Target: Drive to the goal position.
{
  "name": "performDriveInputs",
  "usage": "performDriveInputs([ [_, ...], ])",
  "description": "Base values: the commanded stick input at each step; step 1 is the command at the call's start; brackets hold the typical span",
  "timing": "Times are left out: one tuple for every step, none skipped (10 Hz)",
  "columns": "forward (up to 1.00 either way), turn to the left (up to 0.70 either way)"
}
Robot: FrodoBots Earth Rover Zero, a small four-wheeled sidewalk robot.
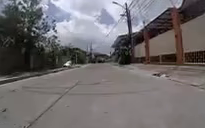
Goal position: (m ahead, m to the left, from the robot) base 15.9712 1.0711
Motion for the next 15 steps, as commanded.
performDriveInputs([
  [1.0,0.0],
  [1.0,0.0],
  [1.0,0.0],
  [1.0,0.0],
  [1.0,0.0],
  [1.0,0.0],
  [1.0,0.0],
  [1.0,0.0],
  [1.0,0.0],
  [1.0,0.0],
  [1.0,0.0],
  [1.0,0.0],
  [1.0,0.0],
  [1.0,0.0],
  [1.0,0.0],
])
